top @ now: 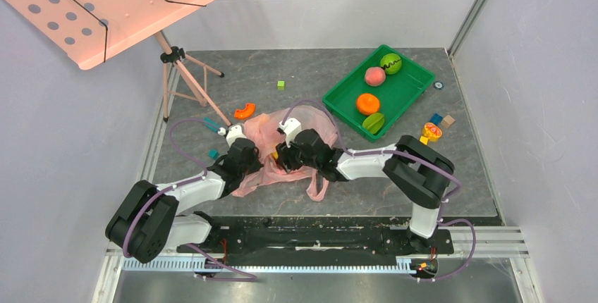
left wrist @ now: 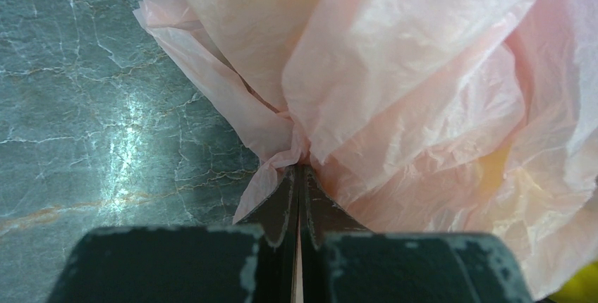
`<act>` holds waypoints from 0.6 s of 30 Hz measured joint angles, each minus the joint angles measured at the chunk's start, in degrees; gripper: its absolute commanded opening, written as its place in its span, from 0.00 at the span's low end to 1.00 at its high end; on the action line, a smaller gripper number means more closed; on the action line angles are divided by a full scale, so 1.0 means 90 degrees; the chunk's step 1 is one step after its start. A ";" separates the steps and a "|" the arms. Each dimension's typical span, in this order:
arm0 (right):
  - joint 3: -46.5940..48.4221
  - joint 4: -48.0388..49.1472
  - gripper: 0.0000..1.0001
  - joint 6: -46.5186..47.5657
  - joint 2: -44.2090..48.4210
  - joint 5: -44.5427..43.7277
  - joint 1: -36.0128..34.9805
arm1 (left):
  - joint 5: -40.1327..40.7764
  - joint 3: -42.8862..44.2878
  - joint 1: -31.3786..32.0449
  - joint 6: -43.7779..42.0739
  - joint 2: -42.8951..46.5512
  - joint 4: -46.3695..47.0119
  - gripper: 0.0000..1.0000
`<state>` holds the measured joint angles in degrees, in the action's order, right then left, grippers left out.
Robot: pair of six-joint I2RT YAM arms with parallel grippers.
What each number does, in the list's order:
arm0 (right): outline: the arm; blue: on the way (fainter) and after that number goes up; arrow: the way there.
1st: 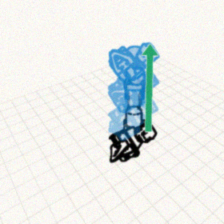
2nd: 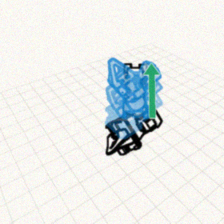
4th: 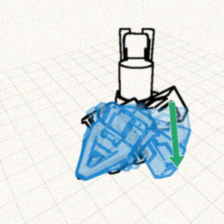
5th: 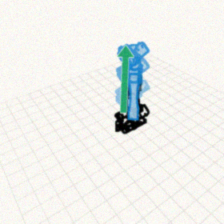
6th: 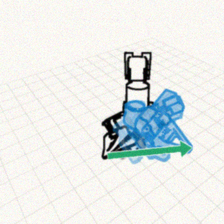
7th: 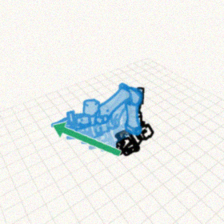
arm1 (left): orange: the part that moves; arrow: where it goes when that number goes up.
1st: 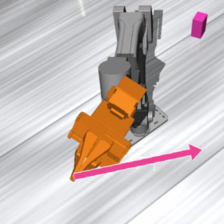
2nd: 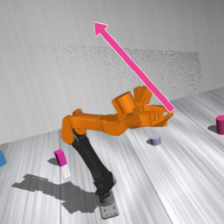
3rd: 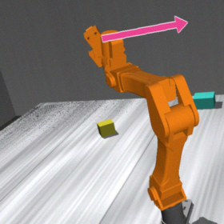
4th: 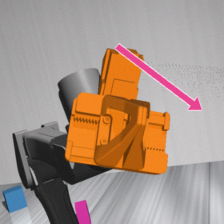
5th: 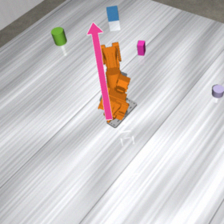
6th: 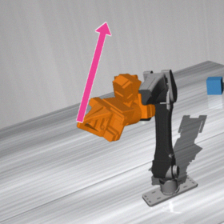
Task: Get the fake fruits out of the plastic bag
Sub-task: Take out the fake fruit from the plastic bag.
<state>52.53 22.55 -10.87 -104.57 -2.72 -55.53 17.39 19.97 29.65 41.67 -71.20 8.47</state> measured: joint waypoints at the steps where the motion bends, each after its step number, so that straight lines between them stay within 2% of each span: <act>1: -0.0036 -0.0010 0.50 0.0002 0.0126 -0.0019 0.0000 | 0.0000 0.0000 0.0000 0.0000 0.0000 0.0000 0.02; 18: -0.0765 -0.0459 0.49 0.0027 0.1562 0.0029 -0.0002 | -0.0002 -0.0012 0.0012 0.0000 0.0219 -0.0231 0.02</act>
<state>45.65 18.41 -10.63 -90.52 -2.46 -55.55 17.37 19.86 29.76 41.67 -69.23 6.39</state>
